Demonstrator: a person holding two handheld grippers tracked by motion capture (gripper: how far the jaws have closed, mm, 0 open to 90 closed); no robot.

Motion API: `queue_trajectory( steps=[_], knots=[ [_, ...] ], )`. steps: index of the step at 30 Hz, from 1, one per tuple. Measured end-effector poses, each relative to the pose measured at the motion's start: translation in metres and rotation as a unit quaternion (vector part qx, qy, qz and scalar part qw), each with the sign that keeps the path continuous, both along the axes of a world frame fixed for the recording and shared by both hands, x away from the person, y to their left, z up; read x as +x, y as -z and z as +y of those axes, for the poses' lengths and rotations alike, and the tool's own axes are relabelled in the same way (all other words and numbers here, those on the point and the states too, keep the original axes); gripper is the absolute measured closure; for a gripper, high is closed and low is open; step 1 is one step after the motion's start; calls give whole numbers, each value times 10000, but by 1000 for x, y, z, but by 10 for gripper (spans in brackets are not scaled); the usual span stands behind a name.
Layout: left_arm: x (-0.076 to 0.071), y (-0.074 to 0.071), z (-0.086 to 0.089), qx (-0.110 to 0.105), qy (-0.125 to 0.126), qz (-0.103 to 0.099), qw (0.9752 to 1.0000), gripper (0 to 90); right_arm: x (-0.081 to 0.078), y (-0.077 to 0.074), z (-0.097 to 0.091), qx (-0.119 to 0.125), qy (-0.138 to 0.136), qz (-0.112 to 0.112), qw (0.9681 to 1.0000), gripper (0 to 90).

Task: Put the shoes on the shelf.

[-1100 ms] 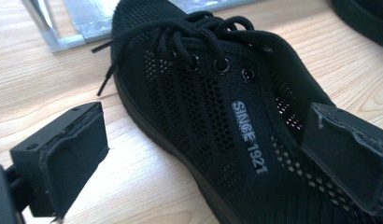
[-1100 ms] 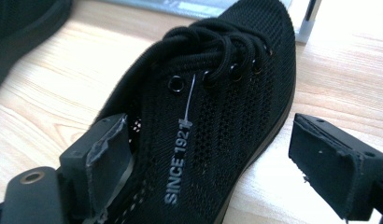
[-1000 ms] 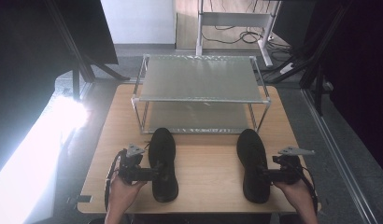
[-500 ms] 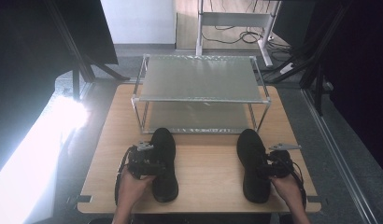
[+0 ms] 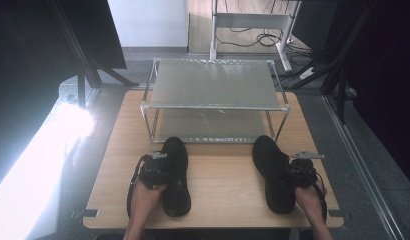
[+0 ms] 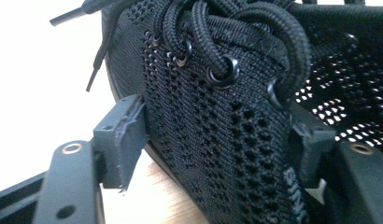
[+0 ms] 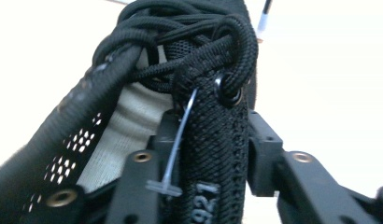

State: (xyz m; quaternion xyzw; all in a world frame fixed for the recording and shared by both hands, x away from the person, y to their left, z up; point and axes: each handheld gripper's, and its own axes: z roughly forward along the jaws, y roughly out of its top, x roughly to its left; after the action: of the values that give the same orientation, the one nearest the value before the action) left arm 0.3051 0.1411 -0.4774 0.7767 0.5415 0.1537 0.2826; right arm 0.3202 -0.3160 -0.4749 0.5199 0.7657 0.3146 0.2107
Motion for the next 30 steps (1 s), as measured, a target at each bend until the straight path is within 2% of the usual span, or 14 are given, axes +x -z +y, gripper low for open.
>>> queue_trajectory(
  steps=[4, 8, 9, 11, 13, 15, 17, 19, 21, 23, 24, 25, 28, 30],
  knots=[
    [-3, -3, 1, 76, -54, -39, 9999, 457, 0, 0, -4, 134, 98, -24, 9999, 691],
    [-7, -7, 9, 93, 10, -120, 9999, 693, -1, 0, -9, 396, 196, -33, 9990, 702],
    [-8, -8, 12, 175, -22, -168, 9997, 728, -1, 0, -10, 434, 207, -28, 9988, 705],
    [-9, -8, 14, 198, -33, -197, 9996, 752, -1, 0, -10, 480, 219, -10, 9986, 706],
    [-8, -7, 20, 119, -20, -210, 9997, 801, -1, 0, -14, 625, 243, 25, 9977, 712],
    [-8, -6, 27, -97, -15, -217, 9997, 805, -1, 0, -15, 676, 250, 27, 9974, 714],
    [-8, -5, 36, -349, -43, -214, 9992, 815, -1, 1, -18, 880, 262, 71, 9957, 717],
    [-8, -3, 43, -660, -104, -196, 9976, 823, 0, 2, -22, 1173, 291, 137, 9926, 717],
    [-8, -1, 49, -903, -167, -170, 9956, 824, 0, 2, -23, 1240, 302, 142, 9917, 717],
    [-8, 0, 53, -1088, -220, -147, 9937, 825, 0, 4, -26, 1551, 324, 193, 9872, 718],
    [-7, 2, 55, -1333, -211, -102, 9908, 824, 0, 5, -29, 1868, 324, 284, 9815, 718],
    [-7, 2, 55, -1333, -211, -102, 9908, 824, 0, 5, -29, 1868, 324, 284, 9815, 718],
    [-7, 3, 54, -1681, -198, -72, 9855, 825, 0, 5, -30, 2107, 293, 316, 9766, 717],
    [-7, 2, 52, -1806, -193, -101, 9833, 824, 0, 5, -29, 2265, 279, 316, 9731, 717]
  ],
)
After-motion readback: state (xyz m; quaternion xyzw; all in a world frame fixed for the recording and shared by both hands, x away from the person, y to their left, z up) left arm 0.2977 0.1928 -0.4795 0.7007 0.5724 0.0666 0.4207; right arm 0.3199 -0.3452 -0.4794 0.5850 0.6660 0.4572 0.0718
